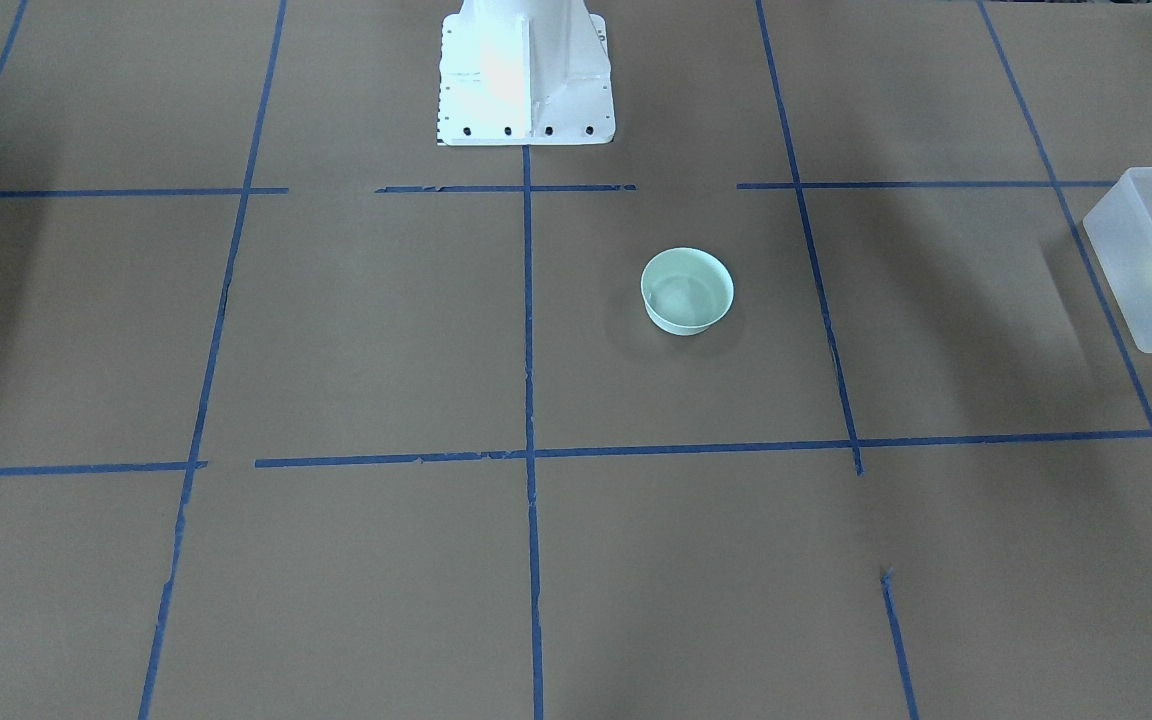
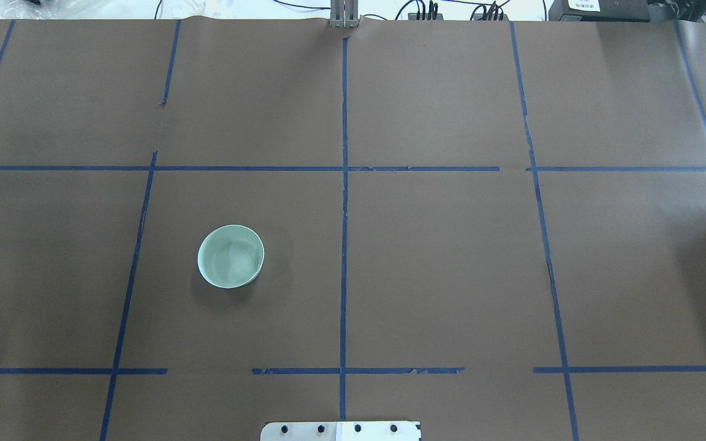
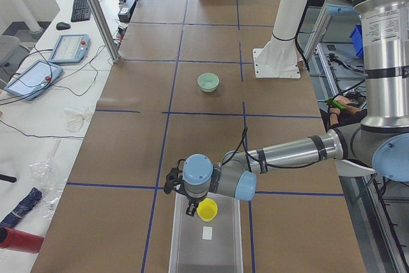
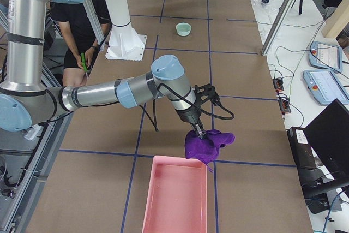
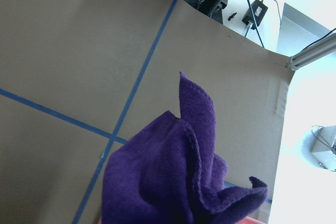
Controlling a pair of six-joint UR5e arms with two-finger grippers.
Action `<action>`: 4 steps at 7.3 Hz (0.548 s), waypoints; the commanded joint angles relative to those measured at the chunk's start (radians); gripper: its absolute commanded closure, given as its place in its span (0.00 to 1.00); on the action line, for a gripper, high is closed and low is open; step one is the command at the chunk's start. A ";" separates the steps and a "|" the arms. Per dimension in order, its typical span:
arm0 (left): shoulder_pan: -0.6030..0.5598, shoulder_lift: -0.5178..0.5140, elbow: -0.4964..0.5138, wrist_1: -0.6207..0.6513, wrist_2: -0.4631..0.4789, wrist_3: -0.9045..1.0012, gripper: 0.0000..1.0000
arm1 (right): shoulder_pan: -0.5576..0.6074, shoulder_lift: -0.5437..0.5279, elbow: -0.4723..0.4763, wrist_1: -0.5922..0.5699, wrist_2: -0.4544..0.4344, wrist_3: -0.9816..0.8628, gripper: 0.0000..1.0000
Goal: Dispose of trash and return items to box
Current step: 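Lower the cup into the clear bin while the right gripper lifts the cloth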
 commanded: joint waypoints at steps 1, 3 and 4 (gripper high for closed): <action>-0.005 0.002 -0.149 0.025 0.006 -0.014 0.00 | 0.043 -0.003 -0.034 0.001 -0.089 -0.123 1.00; -0.011 -0.013 -0.279 0.034 0.050 -0.220 0.00 | 0.083 -0.005 -0.165 0.017 -0.113 -0.217 1.00; 0.001 -0.015 -0.339 0.036 0.084 -0.358 0.00 | 0.101 -0.006 -0.233 0.018 -0.116 -0.224 1.00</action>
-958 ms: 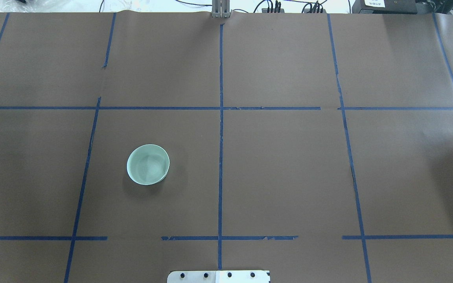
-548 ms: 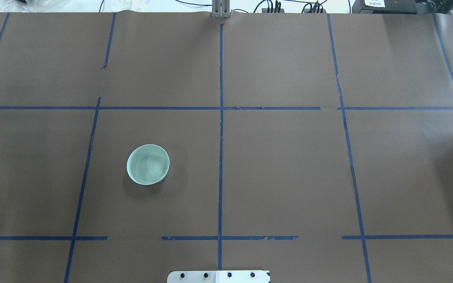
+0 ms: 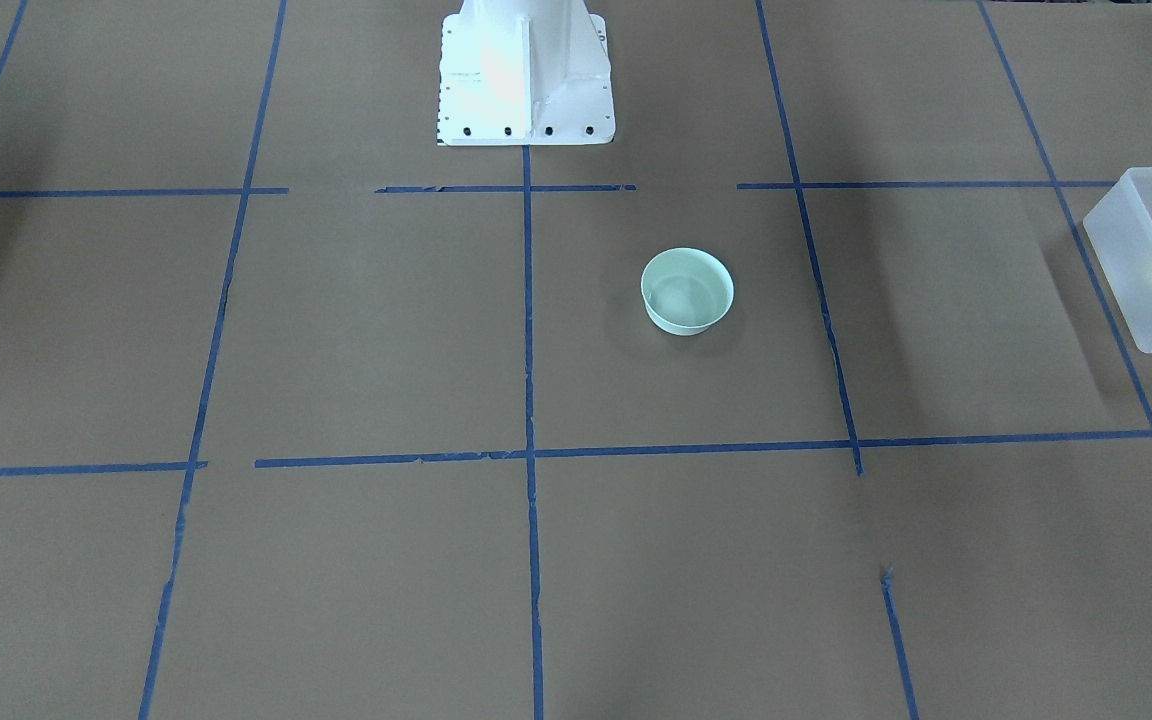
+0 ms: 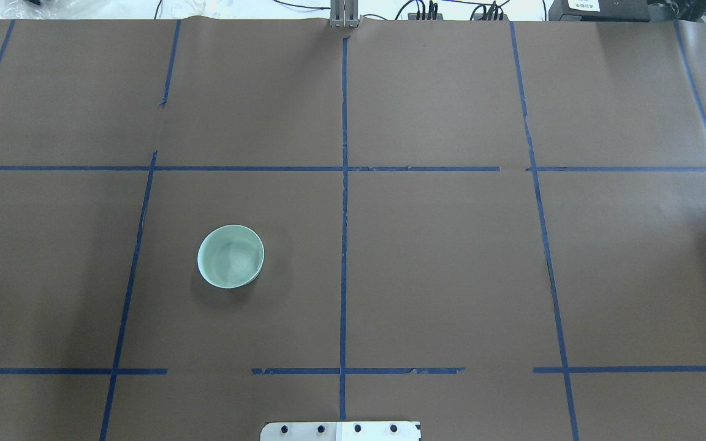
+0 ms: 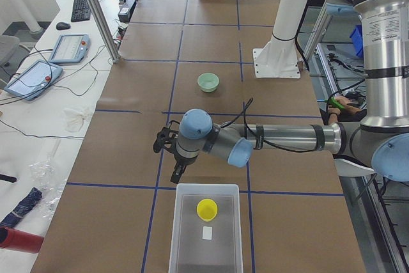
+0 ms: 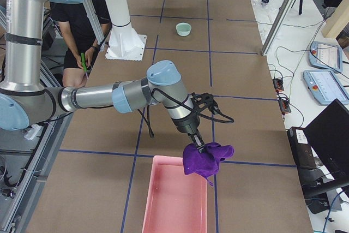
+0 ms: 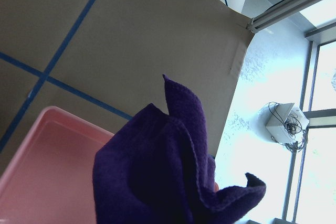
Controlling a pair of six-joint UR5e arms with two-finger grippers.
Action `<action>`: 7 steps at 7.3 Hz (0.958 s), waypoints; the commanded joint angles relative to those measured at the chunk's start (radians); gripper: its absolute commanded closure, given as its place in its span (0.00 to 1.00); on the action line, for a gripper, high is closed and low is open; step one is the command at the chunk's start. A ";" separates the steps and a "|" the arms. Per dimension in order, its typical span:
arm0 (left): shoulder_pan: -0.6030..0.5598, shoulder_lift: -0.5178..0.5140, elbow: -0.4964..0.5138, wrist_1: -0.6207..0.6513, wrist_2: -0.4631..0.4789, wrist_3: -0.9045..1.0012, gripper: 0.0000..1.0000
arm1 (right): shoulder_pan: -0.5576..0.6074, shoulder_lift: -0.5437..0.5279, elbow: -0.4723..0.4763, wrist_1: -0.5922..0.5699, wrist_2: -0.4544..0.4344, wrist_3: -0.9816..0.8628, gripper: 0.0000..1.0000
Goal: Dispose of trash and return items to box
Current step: 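Drop the cloth into the pink bin and move the left gripper toward the green bowl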
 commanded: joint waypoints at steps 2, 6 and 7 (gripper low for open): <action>0.056 -0.049 -0.089 0.003 0.040 -0.249 0.00 | 0.027 -0.004 -0.179 0.002 -0.003 -0.012 1.00; 0.192 -0.138 -0.121 0.003 0.036 -0.483 0.00 | -0.005 0.004 -0.188 -0.048 0.182 0.032 0.00; 0.252 -0.170 -0.130 0.005 0.038 -0.583 0.00 | -0.057 0.013 -0.152 -0.079 0.204 0.136 0.00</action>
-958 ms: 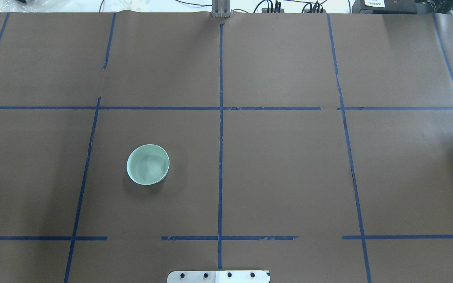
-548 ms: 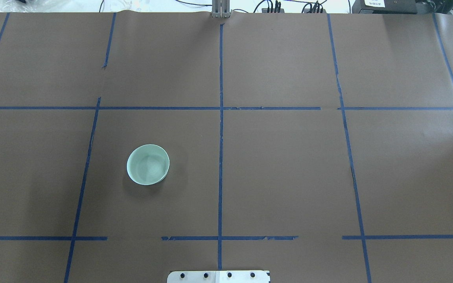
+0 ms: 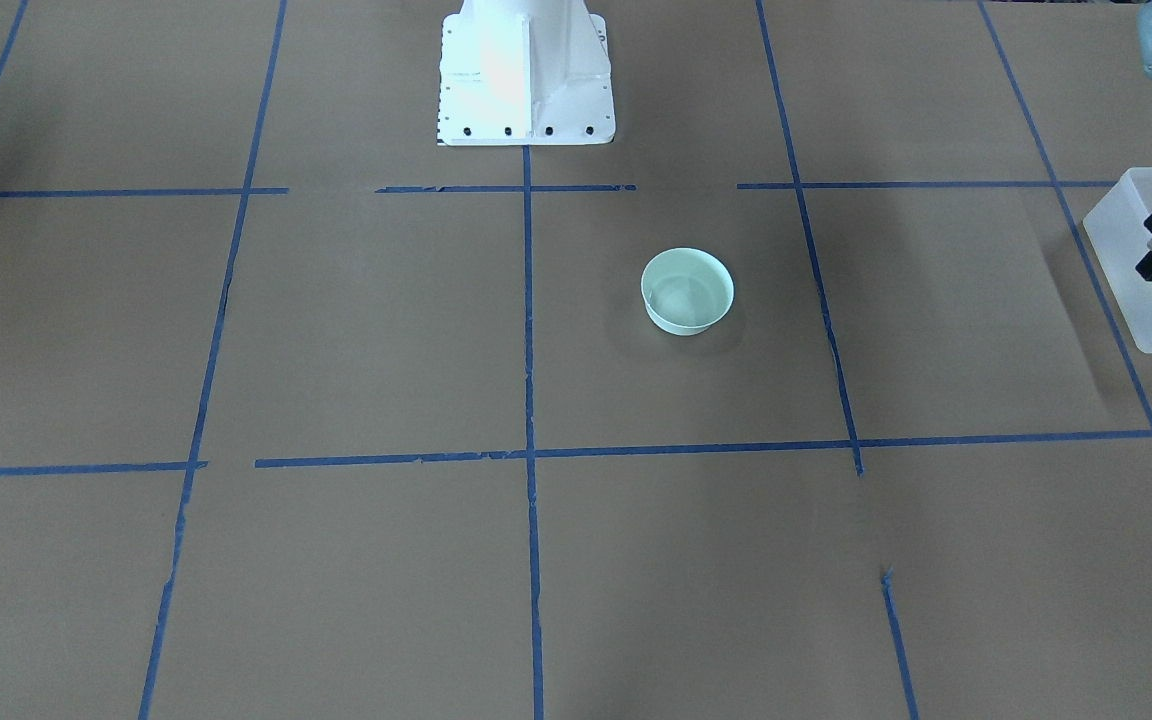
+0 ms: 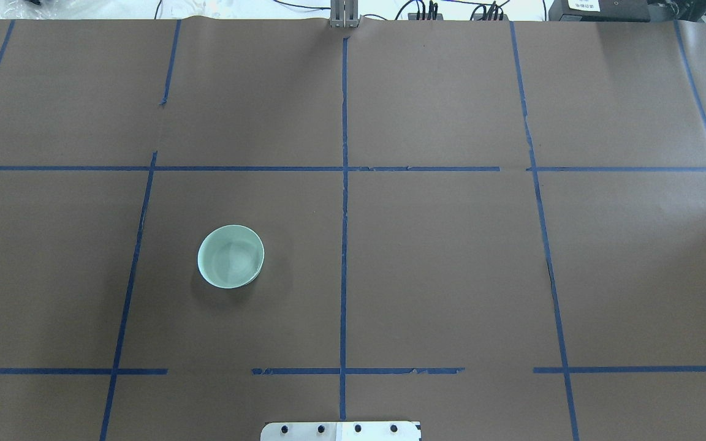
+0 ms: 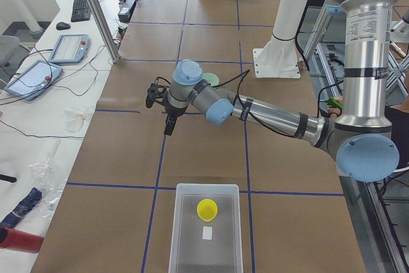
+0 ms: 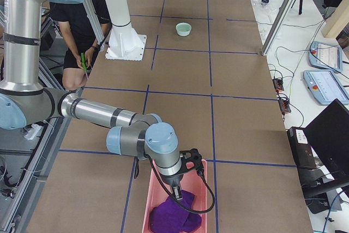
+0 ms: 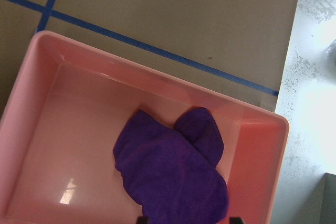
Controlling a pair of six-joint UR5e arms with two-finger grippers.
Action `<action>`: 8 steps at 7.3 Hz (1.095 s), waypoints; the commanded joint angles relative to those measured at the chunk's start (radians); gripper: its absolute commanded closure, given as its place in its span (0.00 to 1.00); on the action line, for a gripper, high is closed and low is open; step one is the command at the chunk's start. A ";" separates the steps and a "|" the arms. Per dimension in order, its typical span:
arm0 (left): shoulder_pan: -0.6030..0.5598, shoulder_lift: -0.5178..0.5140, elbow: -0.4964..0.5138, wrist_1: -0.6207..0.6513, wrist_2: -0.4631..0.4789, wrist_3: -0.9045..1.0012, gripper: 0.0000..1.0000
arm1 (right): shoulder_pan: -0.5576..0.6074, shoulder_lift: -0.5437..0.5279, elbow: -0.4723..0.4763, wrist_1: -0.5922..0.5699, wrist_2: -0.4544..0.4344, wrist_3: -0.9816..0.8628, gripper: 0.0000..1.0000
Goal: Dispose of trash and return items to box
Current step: 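Drop the cloth into the pink bin and move the left gripper toward the green bowl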
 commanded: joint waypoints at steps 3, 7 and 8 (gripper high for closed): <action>0.244 -0.093 -0.061 0.000 0.008 -0.375 0.00 | -0.148 0.030 0.146 -0.097 0.155 0.362 0.00; 0.512 -0.171 -0.067 0.000 0.175 -0.676 0.00 | -0.254 0.095 0.146 -0.088 0.160 0.549 0.00; 0.583 -0.182 -0.058 0.000 0.236 -0.724 0.00 | -0.268 0.112 0.146 -0.088 0.160 0.620 0.00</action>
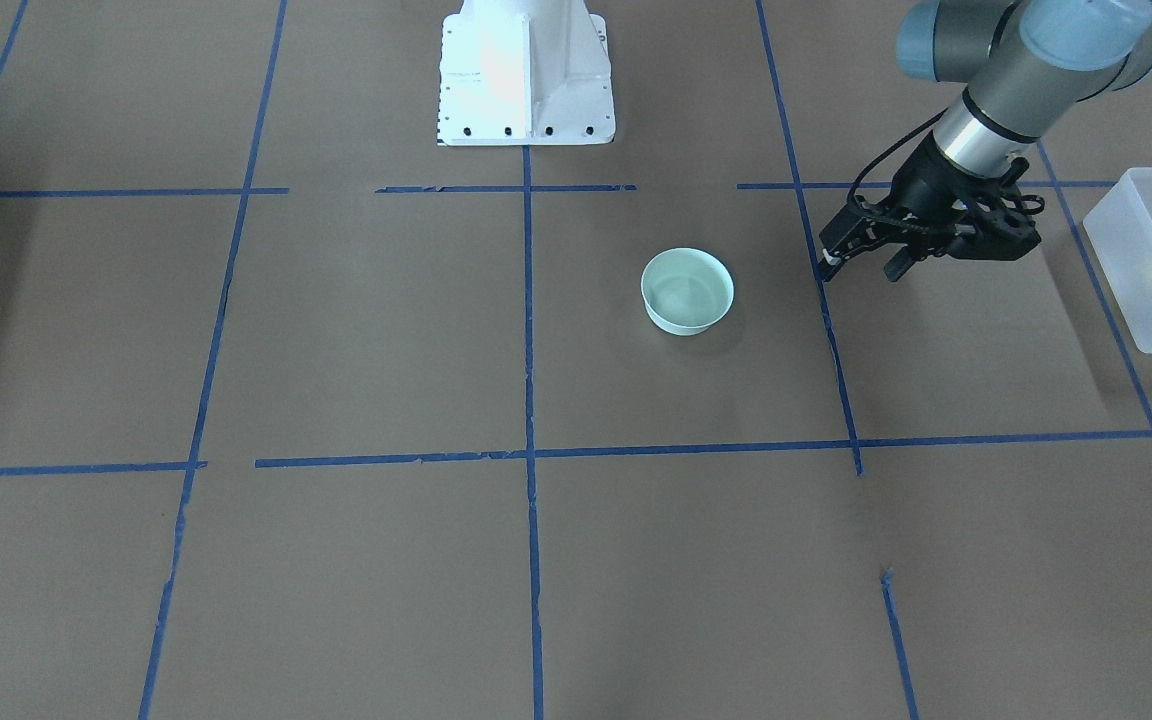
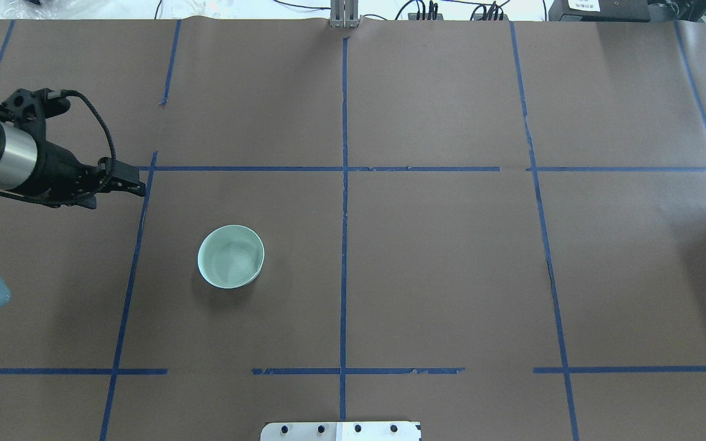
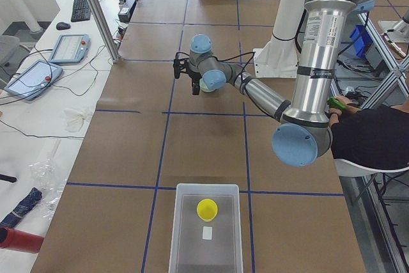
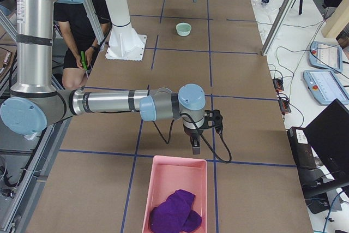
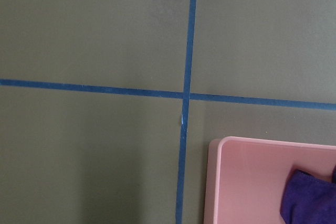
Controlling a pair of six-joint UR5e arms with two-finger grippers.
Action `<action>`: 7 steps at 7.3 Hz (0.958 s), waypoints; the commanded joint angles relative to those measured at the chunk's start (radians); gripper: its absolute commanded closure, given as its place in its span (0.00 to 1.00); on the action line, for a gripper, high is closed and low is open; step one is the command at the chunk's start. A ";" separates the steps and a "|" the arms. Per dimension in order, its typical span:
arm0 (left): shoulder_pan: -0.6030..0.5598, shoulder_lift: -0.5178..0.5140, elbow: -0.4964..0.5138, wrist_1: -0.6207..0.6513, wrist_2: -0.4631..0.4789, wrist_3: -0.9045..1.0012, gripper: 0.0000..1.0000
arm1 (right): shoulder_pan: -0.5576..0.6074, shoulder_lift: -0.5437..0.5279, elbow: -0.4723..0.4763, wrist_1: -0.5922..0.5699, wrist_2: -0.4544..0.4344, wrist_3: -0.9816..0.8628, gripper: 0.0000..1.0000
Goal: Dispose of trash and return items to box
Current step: 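Grasp the pale green bowl rim with the left gripper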
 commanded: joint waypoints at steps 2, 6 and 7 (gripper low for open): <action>0.188 -0.079 0.066 0.001 0.161 -0.139 0.00 | -0.036 0.025 -0.015 0.001 0.071 0.108 0.00; 0.291 -0.142 0.158 0.001 0.234 -0.217 0.08 | -0.037 0.032 -0.010 0.001 0.080 0.108 0.00; 0.303 -0.141 0.159 0.001 0.235 -0.231 0.18 | -0.037 0.032 -0.009 0.001 0.081 0.108 0.00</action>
